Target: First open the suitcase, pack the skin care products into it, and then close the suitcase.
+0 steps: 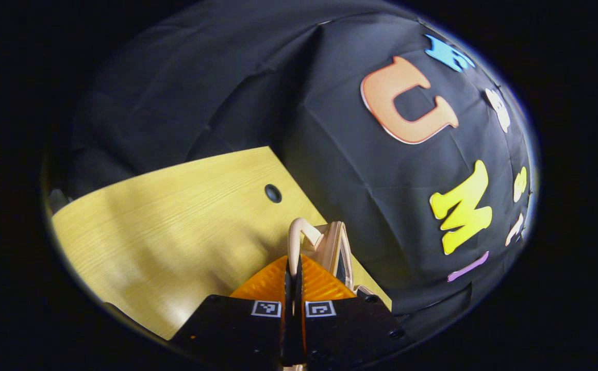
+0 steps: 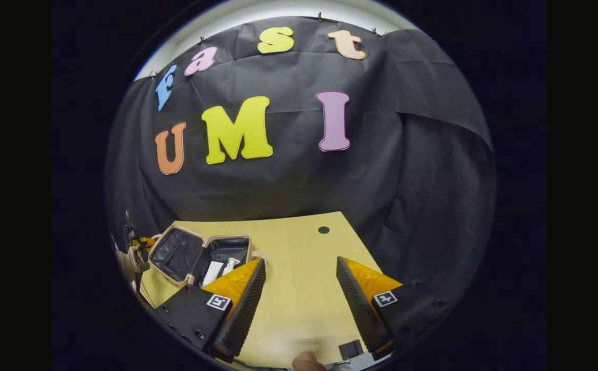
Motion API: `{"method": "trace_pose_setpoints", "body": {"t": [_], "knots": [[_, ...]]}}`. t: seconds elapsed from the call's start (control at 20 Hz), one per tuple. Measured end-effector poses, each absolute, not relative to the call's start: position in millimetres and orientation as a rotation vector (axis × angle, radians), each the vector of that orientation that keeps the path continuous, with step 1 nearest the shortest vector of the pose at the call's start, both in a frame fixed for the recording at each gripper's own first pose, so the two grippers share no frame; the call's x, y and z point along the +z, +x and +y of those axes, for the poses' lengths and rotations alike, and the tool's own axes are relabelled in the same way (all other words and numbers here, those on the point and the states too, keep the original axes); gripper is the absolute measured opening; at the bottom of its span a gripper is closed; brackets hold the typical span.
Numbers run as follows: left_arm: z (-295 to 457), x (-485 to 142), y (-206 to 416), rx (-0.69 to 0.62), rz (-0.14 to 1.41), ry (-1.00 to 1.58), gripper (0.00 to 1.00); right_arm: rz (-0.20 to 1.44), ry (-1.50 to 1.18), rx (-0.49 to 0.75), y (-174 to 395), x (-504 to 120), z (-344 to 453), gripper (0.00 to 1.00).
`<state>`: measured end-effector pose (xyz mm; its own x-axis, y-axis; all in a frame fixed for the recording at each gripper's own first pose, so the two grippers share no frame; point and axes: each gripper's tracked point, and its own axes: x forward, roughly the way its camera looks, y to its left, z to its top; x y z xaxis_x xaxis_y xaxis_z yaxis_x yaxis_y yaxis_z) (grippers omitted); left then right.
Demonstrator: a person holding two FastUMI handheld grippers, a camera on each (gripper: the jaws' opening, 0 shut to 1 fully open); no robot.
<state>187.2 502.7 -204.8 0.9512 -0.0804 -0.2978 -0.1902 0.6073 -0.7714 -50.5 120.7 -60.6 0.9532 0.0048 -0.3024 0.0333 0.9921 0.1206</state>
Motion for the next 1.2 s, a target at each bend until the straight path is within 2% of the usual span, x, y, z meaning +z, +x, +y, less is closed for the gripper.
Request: {"method": "trace_pose_setpoints", "body": {"t": [0.05, 0.35, 0.65, 0.7, 0.8, 0.9, 0.95, 1.2], "knots": [[496.7, -191.7, 187.1, 0.06, 0.299, -0.903, 0.04, 0.295, 0.119, -0.013, -48.4, -59.1, 114.5, 0.81], [448.4, -117.5, 170.6, 0.05, 0.199, -0.751, 0.03, 0.224, 0.049, 0.052, -35.9, -43.6, 83.9, 0.81], [340.0, -50.2, 165.2, -0.049, 0.144, -0.528, 0.03, 0.194, 0.023, 0.125, -26.2, -45.3, 55.2, 0.81], [322.3, -44.7, 167.3, -0.054, 0.143, -0.503, 0.03, 0.201, 0.024, 0.136, -22.2, -48.6, 49.7, 0.77], [288.1, -39.0, 167.1, -0.063, 0.144, -0.468, 0.03, 0.213, 0.031, 0.158, -17.4, -53.9, 40.2, 0.81], [250.9, -35.4, 167.3, -0.093, 0.146, -0.456, 0.03, 0.215, 0.03, 0.175, -12.5, -55.8, 30.9, 0.77], [232.8, -36.6, 167.2, -0.107, 0.153, -0.455, 0.03, 0.214, 0.027, 0.185, -9.7, -55.7, 25.4, 0.81], [146.2, -59.5, 168.4, -0.17, 0.224, -0.362, 0.03, 0.228, 0.02, 0.208, -1.4, -64.2, -1.1, 0.81]]}}
